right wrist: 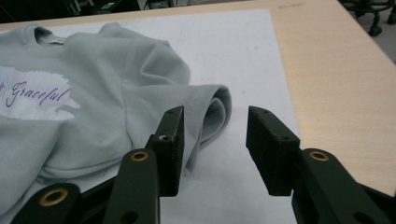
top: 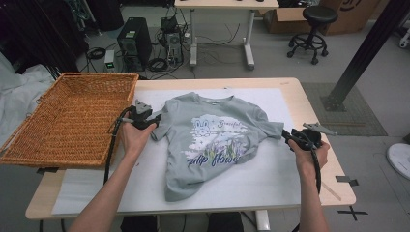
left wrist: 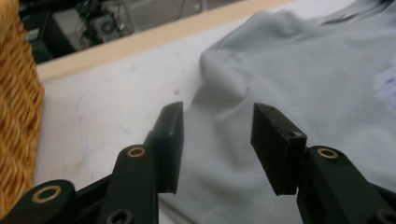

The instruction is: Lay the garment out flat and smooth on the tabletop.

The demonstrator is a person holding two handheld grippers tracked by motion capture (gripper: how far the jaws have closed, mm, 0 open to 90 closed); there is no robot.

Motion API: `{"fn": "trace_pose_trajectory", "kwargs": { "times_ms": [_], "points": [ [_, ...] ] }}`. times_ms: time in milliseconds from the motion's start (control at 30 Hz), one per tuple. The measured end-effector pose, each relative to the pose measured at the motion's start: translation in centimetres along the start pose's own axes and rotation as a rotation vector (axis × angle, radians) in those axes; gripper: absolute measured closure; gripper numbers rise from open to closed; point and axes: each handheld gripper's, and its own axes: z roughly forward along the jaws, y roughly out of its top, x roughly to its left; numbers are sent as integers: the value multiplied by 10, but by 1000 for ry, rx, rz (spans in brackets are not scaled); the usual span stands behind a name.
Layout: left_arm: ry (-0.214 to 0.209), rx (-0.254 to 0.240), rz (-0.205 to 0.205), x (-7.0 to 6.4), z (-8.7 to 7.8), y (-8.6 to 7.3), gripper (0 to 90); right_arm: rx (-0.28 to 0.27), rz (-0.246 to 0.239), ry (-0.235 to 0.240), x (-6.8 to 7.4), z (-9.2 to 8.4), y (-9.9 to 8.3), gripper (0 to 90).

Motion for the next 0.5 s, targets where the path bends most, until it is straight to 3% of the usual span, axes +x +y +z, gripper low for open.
{"fn": "trace_pose_trajectory", "kwargs": {
  "times_ms": [67,167,200,267,367,400,433,500],
  "points": [
    [57,0,-32,0,3,-6,537,-2,20,-3,-1,2,-2,539],
    [111,9,-54,3,14,-15,509,-11,55,-4,0,11,-7,522],
    [128,19,-79,5,18,-17,493,-17,61,-2,1,14,-8,518],
    [118,33,-124,7,26,-21,490,-24,68,5,6,21,-8,515],
    [81,11,-141,6,31,-20,733,-24,38,22,15,30,-6,512],
    [69,21,-144,6,30,-19,733,-24,38,22,15,30,-6,512],
    [83,36,-125,6,30,-17,837,-22,26,23,17,31,-5,513],
    [175,72,-64,8,30,-14,891,-23,7,21,21,31,-3,512]
  ]
}}
